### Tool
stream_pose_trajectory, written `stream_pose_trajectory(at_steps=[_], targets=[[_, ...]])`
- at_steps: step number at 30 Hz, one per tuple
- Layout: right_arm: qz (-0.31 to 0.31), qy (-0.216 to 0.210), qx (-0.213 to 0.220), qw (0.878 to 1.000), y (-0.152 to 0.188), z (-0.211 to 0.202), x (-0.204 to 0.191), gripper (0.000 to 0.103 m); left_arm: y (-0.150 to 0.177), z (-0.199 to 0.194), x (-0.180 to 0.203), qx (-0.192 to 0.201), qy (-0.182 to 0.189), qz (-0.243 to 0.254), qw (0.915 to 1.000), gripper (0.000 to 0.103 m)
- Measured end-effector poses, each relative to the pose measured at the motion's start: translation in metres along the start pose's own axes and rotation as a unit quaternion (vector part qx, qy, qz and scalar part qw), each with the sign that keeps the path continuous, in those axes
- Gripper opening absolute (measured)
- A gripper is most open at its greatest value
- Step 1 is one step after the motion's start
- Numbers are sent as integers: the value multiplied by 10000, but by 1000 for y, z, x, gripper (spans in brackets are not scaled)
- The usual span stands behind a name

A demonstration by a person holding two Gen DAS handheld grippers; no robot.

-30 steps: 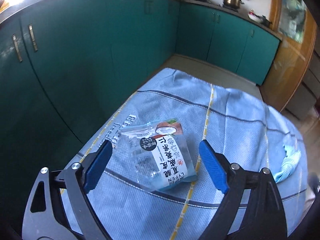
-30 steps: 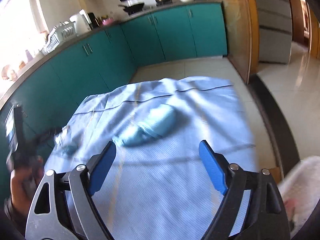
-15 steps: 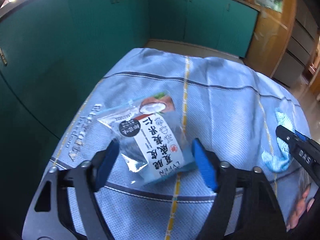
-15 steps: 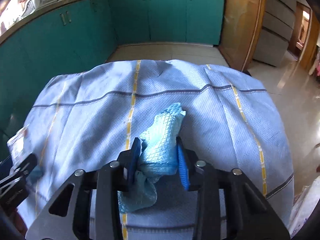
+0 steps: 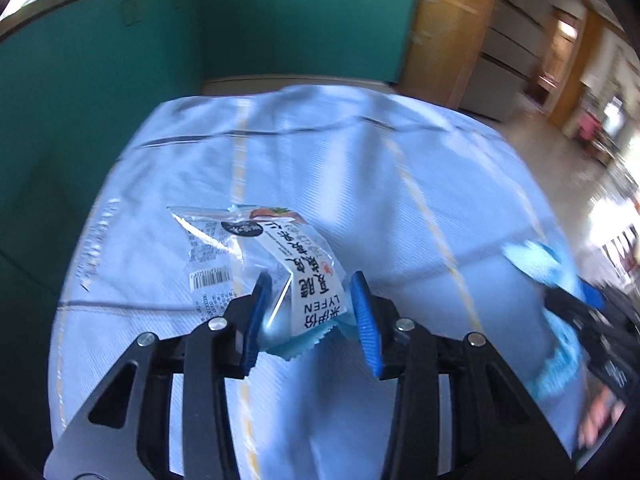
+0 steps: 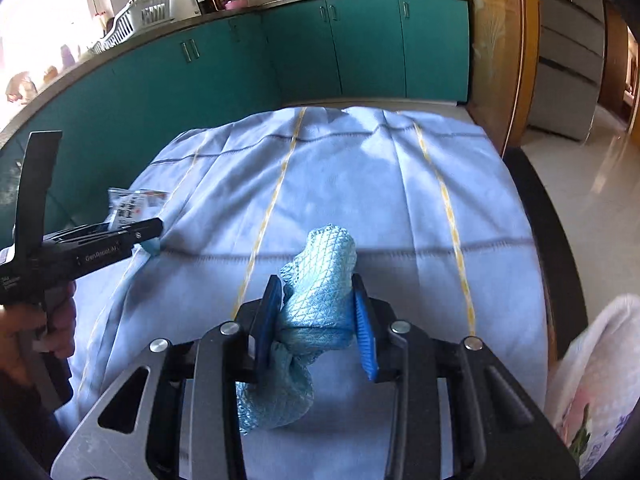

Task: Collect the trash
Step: 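Grasp and lift the clear snack bag with the left tool while the right tool holds the cloth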

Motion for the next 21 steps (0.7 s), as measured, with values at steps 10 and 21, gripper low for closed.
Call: stream_pose_trajectory(at_steps=[10,21], targets=[[-48,20,-200,9998,23,-5,21,35,44,-37,22,-16,434,583,9974,72],[-295,813,-13,9962,12,-2,19,80,24,-37,30,435,-580,743,9946,91]])
Point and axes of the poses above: each gripper's, at about its wrist camera, not at the fingertips, and z roughly the way its jaws point, x to its right, y to its underside, the point moved 6 cm from there along z, roughly the way its jaws point, and after that the axes turned 9 degrees about z, right-handed, at the moved point
